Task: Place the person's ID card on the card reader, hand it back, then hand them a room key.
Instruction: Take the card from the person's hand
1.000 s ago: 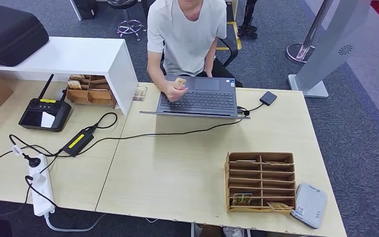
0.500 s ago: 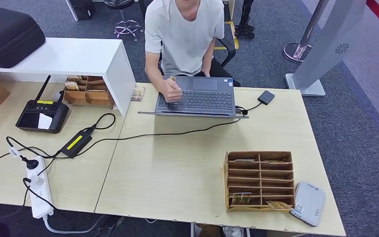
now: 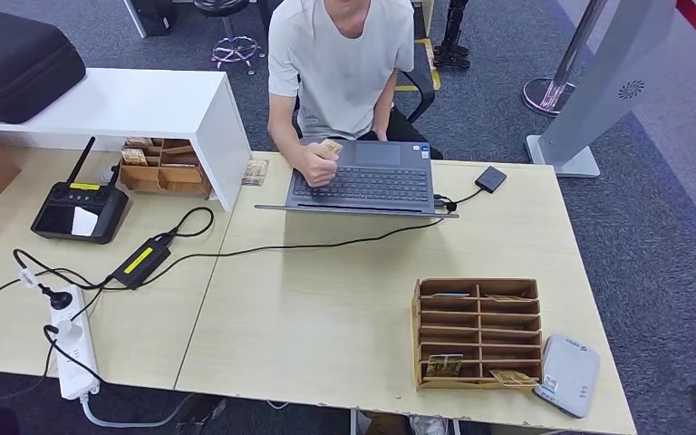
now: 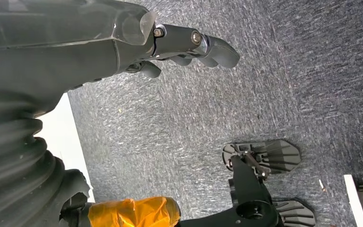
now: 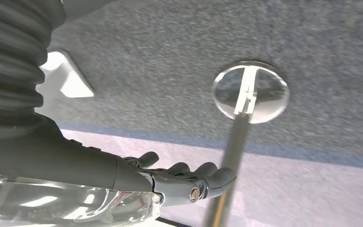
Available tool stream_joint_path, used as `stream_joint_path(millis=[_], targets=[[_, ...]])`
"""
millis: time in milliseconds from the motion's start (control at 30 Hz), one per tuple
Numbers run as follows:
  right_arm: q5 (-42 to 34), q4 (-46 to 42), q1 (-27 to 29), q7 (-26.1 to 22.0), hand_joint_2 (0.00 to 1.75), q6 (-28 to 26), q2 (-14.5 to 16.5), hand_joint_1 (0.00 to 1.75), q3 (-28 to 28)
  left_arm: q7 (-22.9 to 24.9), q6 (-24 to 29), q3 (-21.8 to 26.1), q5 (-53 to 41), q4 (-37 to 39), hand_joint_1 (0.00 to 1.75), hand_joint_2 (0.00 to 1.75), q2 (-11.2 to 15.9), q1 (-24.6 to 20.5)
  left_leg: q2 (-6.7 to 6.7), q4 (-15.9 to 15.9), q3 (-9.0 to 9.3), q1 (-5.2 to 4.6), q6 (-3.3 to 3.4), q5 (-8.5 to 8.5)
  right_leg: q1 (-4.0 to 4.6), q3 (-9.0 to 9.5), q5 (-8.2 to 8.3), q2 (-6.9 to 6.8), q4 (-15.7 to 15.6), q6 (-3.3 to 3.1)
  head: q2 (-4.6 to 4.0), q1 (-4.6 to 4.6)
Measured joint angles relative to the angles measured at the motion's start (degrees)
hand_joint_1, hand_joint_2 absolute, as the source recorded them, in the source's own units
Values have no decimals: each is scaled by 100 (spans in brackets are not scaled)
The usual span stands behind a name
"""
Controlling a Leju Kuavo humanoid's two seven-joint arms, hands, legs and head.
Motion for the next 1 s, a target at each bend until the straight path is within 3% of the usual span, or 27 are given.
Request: stream_joint_path(millis=[433,800,1000], targets=[[110,-1,-243,-303,175,-193,-55,0,55,-5,-21,0,8,-4,0,175,23,36,-2,0,-3,0,0,0,0,0,0,-2,0,0,0,1],[377,-142,-722,-1296,175,-1260,-196,0,436,-128,-61,0,-76,-18,0,175,23,38,-2,1,-2,0,3,3,0,0,0,-2,0,0,0,1],[532,-300,-813,-1603,175,-1756,-211,0,637,-148,-58,0,-95,-18,0,175,22,38,-6,1,-5,0,3,2,0,-1,0,-5,0,0,0,0]])
